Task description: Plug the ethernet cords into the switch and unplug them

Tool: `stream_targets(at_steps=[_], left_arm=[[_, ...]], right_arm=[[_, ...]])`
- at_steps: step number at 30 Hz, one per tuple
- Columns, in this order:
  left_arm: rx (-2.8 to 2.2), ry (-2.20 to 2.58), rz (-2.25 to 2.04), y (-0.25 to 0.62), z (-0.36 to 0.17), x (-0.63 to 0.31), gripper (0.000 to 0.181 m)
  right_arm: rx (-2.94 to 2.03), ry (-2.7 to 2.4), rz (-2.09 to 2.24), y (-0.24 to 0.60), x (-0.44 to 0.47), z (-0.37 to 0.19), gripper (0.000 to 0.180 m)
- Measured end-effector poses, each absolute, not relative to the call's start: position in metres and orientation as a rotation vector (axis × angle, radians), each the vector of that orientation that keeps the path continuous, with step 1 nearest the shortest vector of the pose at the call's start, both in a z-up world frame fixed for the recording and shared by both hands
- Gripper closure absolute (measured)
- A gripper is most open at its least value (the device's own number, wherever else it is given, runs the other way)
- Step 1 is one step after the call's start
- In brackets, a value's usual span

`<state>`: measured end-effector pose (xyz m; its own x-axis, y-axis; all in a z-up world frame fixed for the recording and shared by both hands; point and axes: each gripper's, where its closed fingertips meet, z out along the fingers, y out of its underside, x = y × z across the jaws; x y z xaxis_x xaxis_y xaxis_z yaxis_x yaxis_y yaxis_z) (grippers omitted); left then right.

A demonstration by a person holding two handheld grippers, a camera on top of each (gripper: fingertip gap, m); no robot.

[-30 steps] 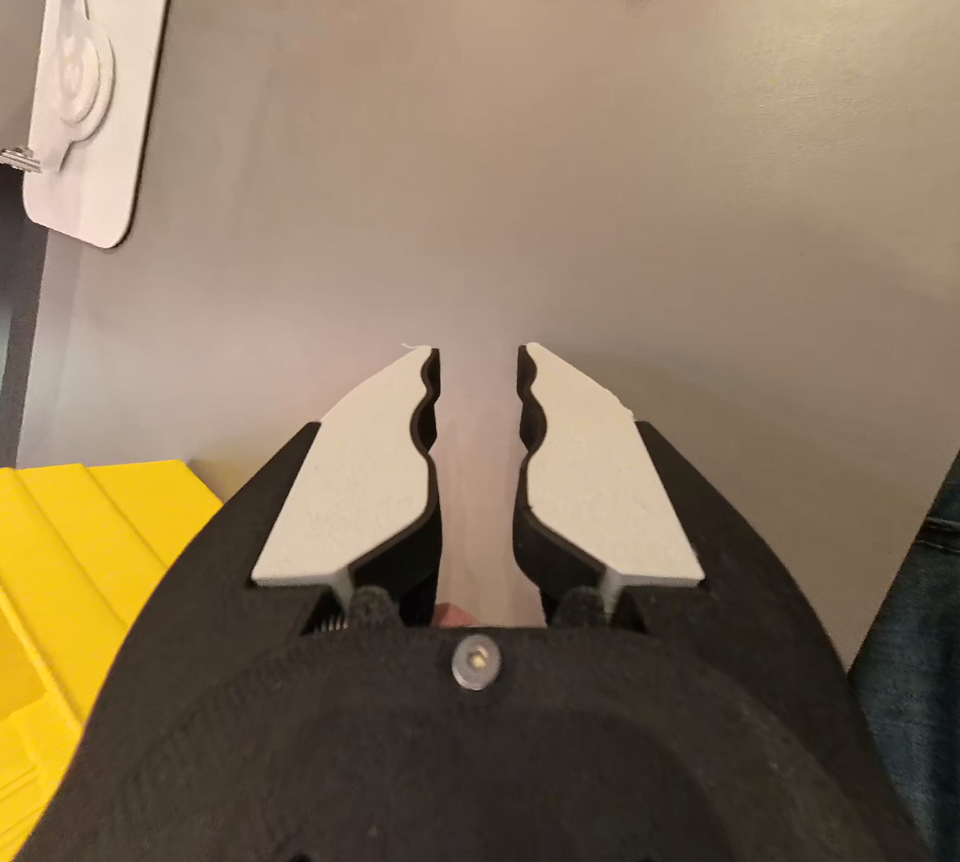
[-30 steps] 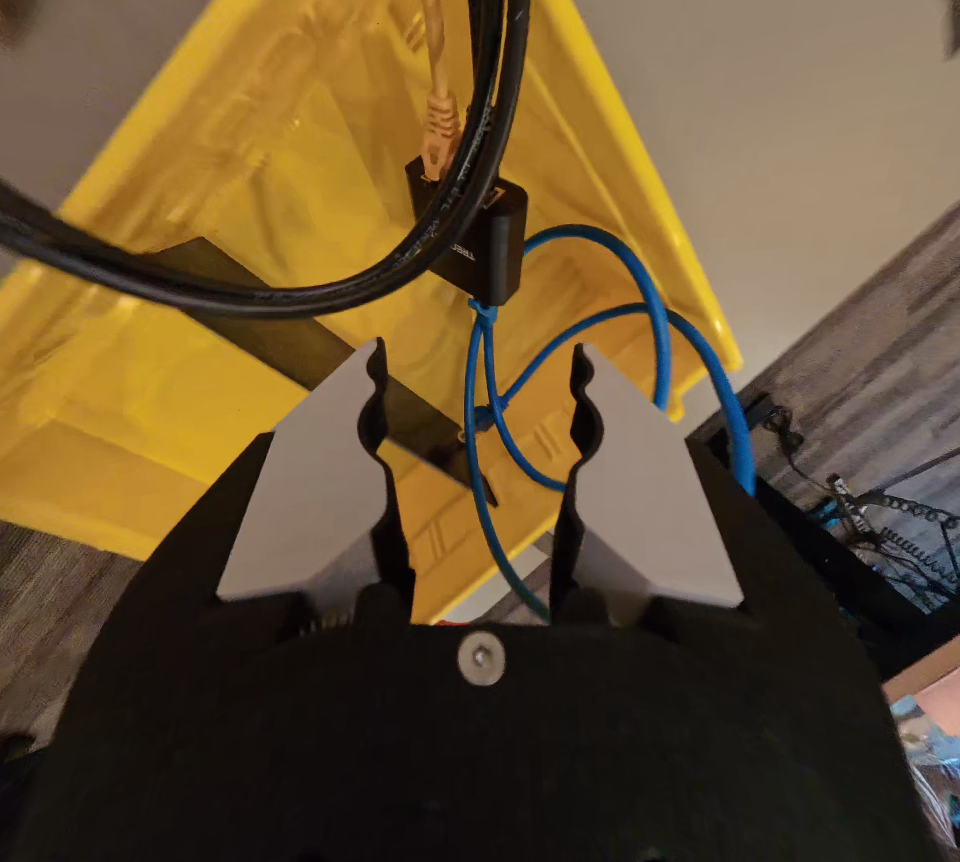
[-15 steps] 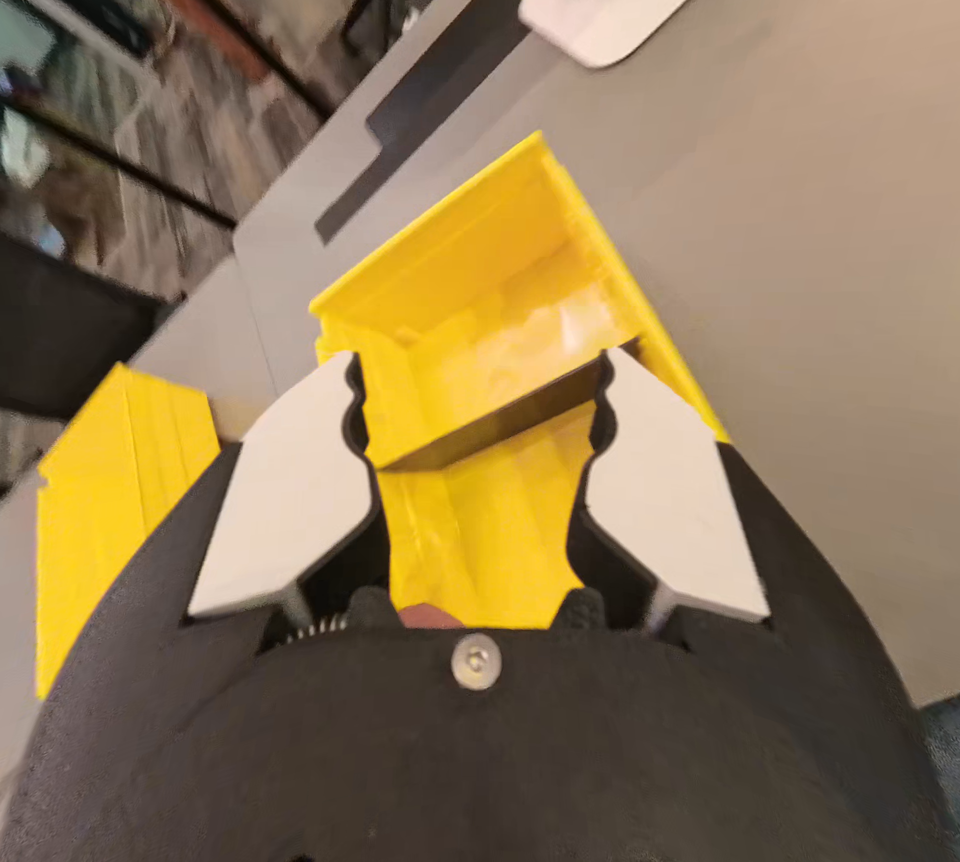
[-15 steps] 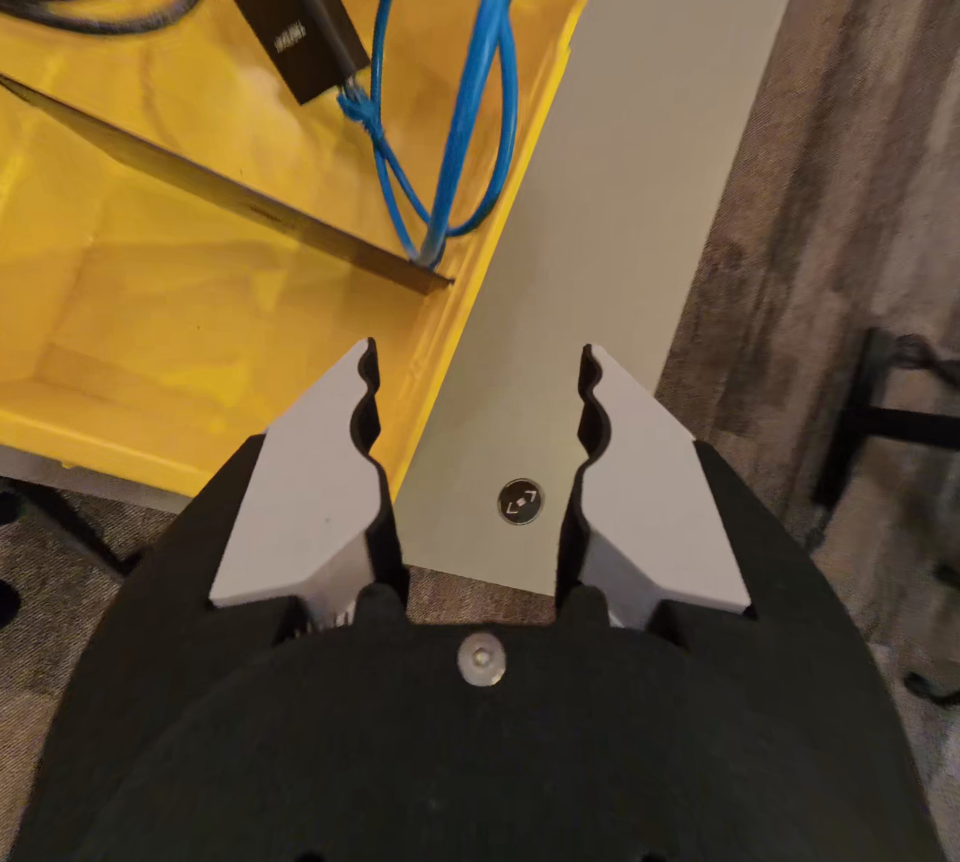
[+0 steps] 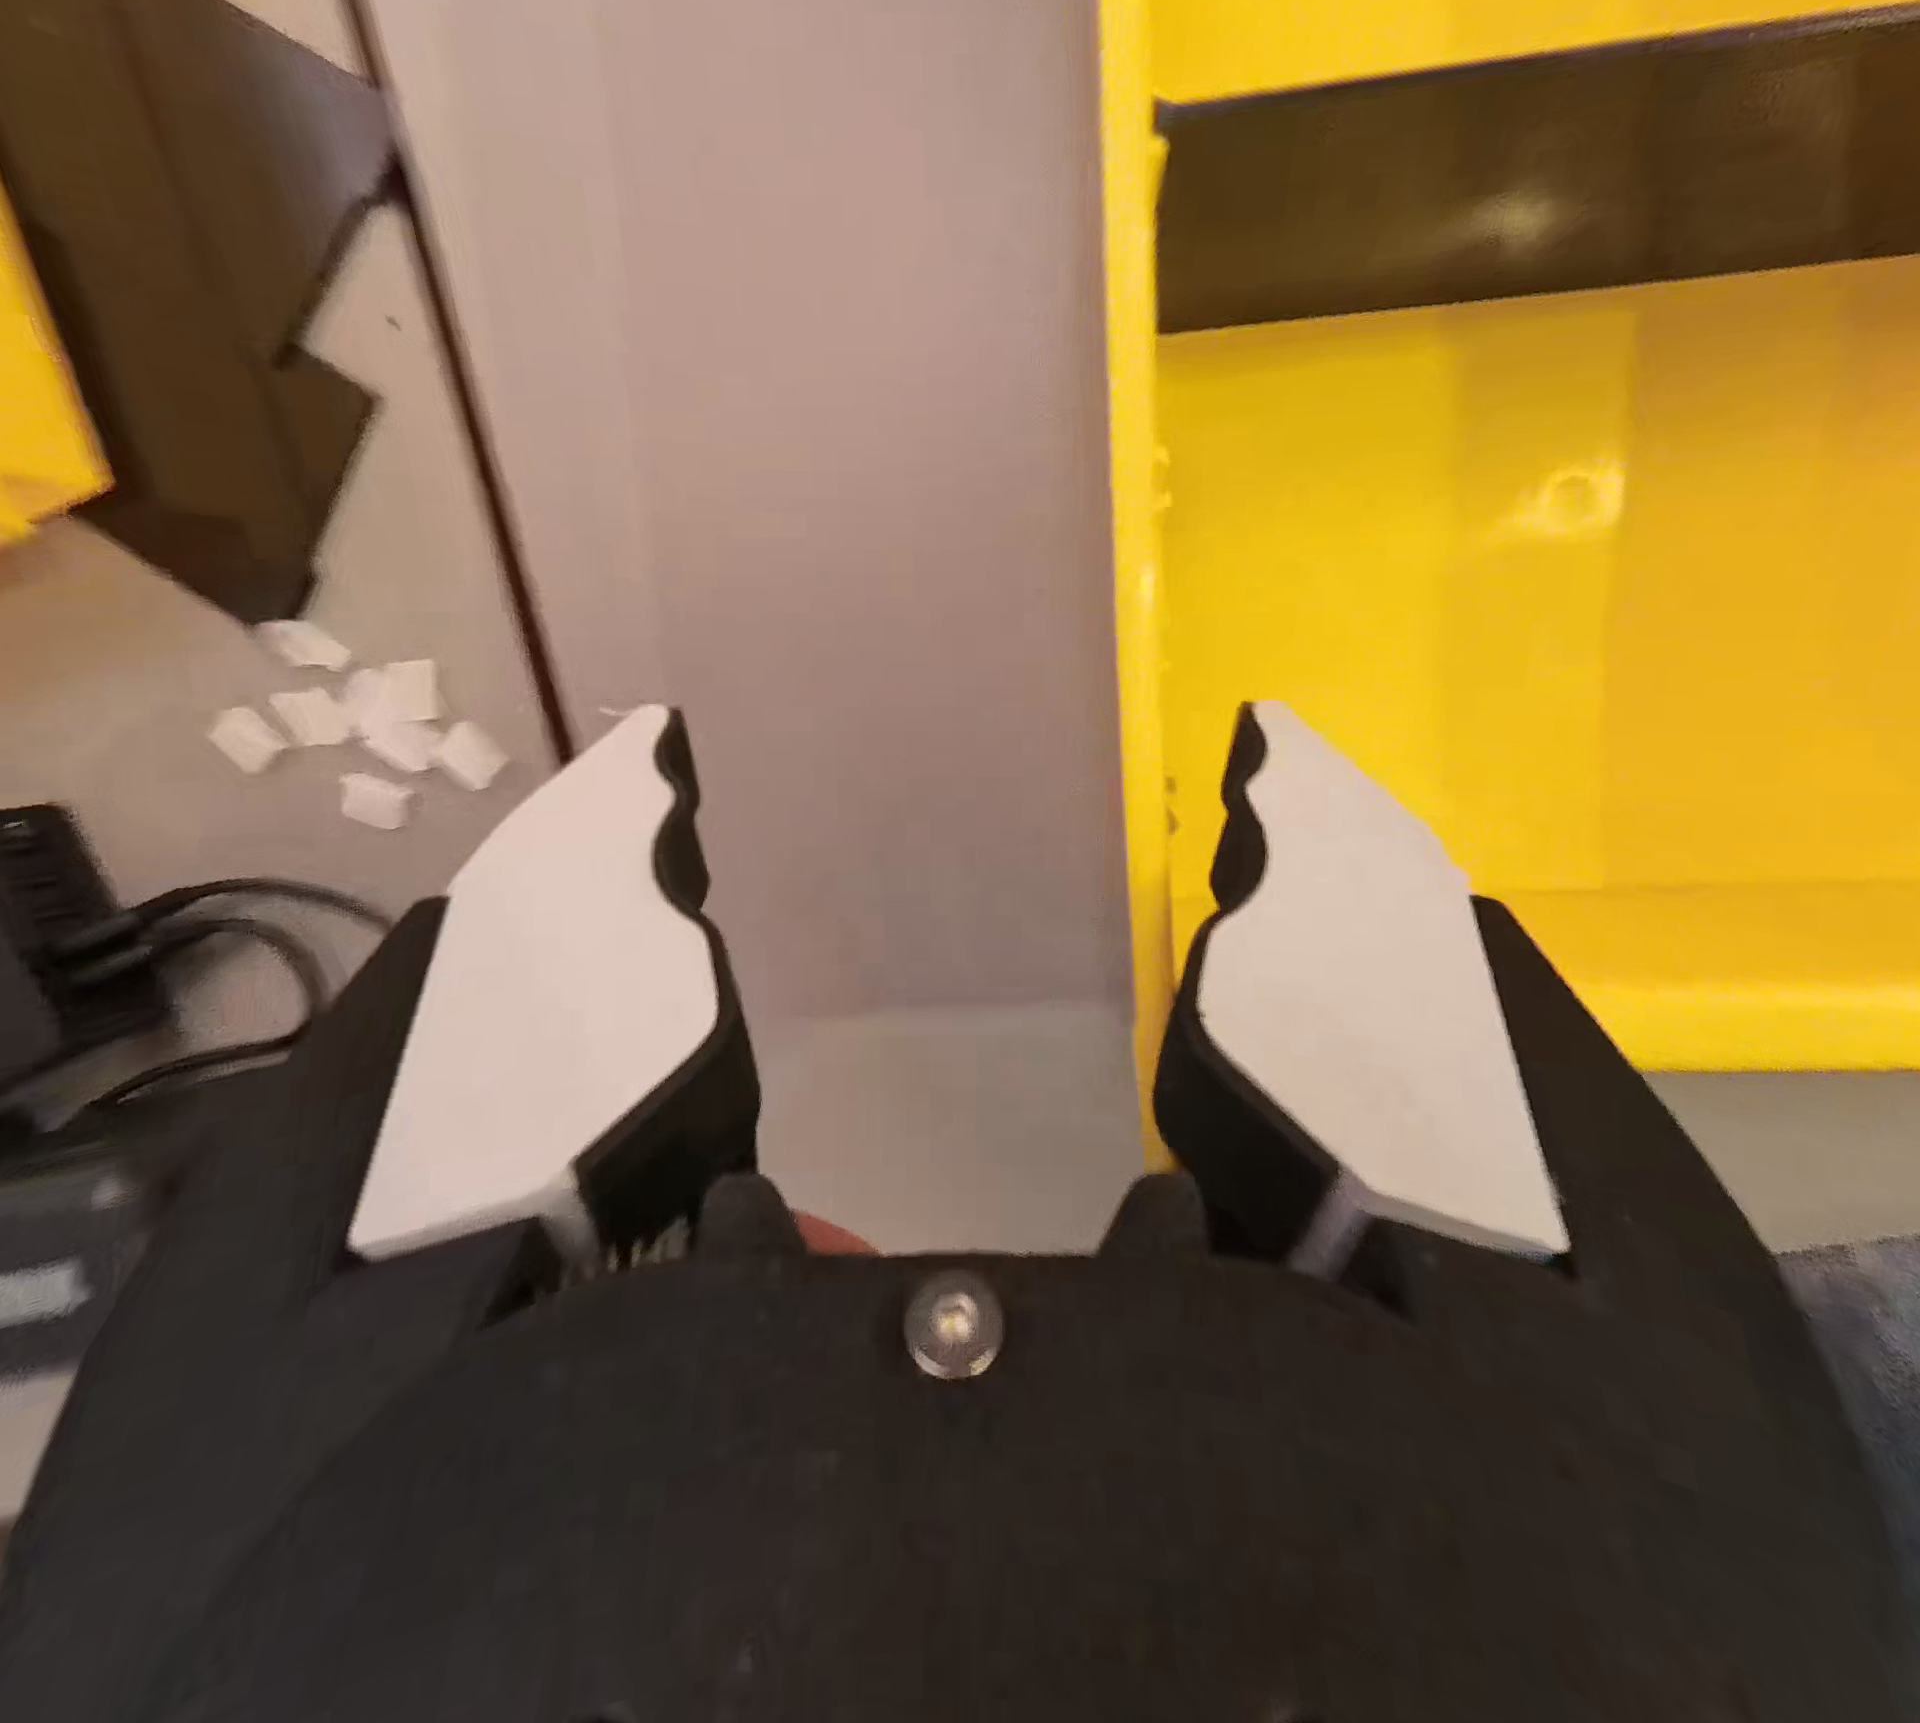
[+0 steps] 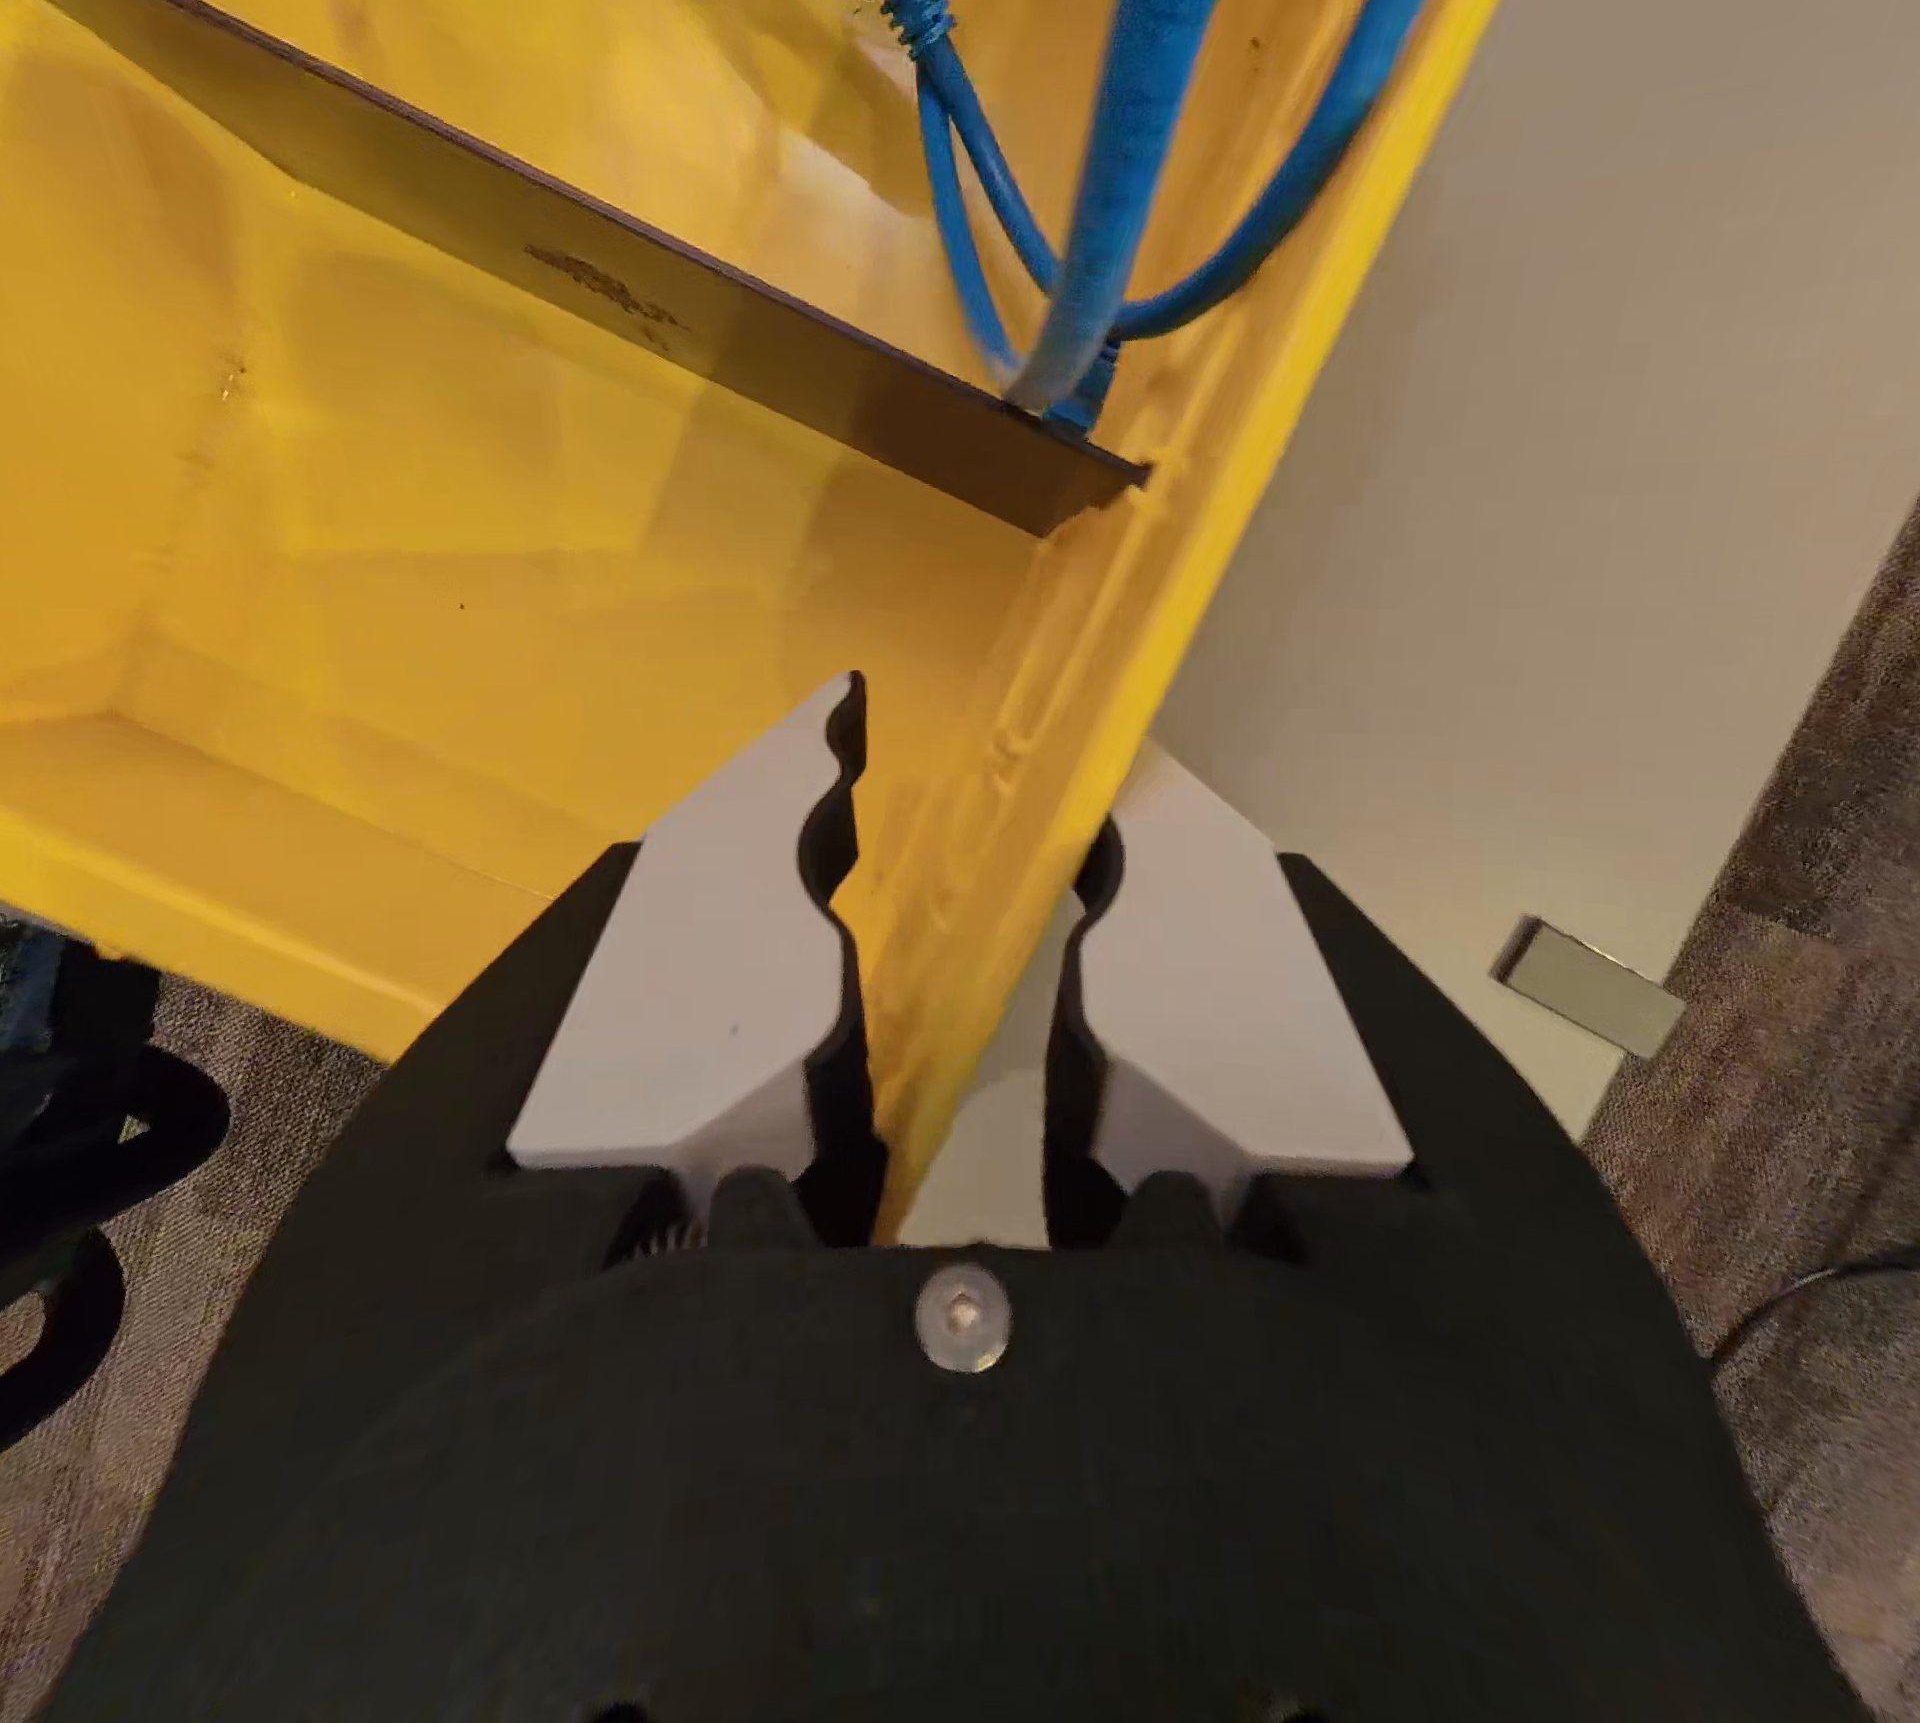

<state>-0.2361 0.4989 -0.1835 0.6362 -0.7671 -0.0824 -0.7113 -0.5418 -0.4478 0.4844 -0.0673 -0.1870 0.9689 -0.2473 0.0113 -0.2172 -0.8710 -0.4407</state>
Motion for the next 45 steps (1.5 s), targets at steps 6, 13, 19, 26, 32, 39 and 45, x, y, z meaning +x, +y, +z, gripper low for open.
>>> stream_targets(at_steps=[6,13,19,26,32,39,45], left_arm=[[-2.465,1.193,-0.66,0.477,-0.195,-0.202,0.157],[-2.426,1.2,-0.55,0.476,-0.197,-0.207,0.172],[-2.38,1.106,-0.684,0.466,-0.18,-0.203,0.174],[-2.267,1.005,-0.765,0.451,-0.14,-0.211,0.174],[-2.189,0.93,-0.835,0.437,-0.092,-0.227,0.174],[-2.072,0.907,-0.875,0.425,-0.043,-0.228,0.174],[-2.023,0.929,-0.869,0.41,-0.018,-0.214,0.172]], right_arm=[[-2.626,0.353,-0.144,-0.05,0.485,-0.195,0.159],[-2.557,0.289,-0.044,-0.004,0.45,-0.194,0.16],[-2.48,0.277,0.081,0.048,0.396,-0.192,0.152],[-2.356,0.231,0.322,0.121,0.306,-0.185,0.123],[-2.295,0.089,0.426,0.191,0.215,-0.18,0.094],[-2.169,0.033,0.709,0.267,0.107,-0.168,0.058],[-2.149,-0.114,0.973,0.292,0.028,-0.152,0.04]])
